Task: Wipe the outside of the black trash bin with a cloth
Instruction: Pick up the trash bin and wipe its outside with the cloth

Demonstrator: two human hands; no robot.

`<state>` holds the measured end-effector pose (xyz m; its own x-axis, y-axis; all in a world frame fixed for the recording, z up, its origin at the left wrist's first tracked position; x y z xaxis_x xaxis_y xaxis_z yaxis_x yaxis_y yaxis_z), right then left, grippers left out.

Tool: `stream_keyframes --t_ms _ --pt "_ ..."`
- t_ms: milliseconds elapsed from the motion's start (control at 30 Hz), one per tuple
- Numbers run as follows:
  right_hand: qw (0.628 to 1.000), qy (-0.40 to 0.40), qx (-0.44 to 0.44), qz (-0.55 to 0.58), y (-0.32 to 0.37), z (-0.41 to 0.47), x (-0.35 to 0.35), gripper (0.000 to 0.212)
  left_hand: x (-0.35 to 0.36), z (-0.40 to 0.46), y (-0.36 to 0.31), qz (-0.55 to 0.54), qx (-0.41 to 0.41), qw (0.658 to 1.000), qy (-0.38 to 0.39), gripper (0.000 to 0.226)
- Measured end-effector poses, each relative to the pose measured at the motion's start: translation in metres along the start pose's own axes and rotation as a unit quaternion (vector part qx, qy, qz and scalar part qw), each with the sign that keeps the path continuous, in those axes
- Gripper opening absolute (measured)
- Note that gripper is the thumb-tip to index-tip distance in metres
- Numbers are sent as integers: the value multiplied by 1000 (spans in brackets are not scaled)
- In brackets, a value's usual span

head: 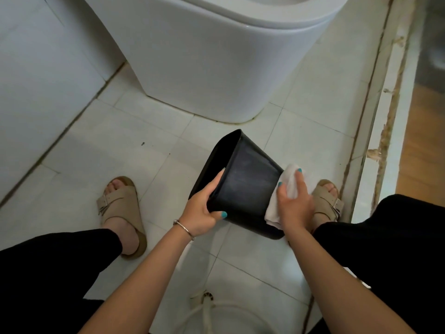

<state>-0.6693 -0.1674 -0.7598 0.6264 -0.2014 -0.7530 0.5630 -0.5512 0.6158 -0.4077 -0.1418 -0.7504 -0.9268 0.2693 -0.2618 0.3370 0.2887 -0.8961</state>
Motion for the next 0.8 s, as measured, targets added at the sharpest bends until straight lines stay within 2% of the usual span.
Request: stream_keyframes --t_ms 133,400,600,800 --pt "999 4 -32 -16 34 -10 5 58 -1 2 -10 26 12 999 -19 100" --pt "980 82 -162 76 126 -50 32 57 -6 4 -31 105 40 992 -56 97" --pt "977 87 -194 35 104 -44 36 57 -11 -2 -21 88 23 994 -66 104" --pt "994 44 -98 3 35 -10 21 56 -4 -2 -21 72 26 996 -40 100"
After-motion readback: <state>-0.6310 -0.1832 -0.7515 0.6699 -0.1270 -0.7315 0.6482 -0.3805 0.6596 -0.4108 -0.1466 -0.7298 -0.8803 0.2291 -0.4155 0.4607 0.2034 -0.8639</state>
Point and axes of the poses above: each hand's wrist, its own z-axis towards the middle knuckle, its own x-axis out of the palm, y = z × x, the point moved 10 cm from there along z, towards the middle knuckle
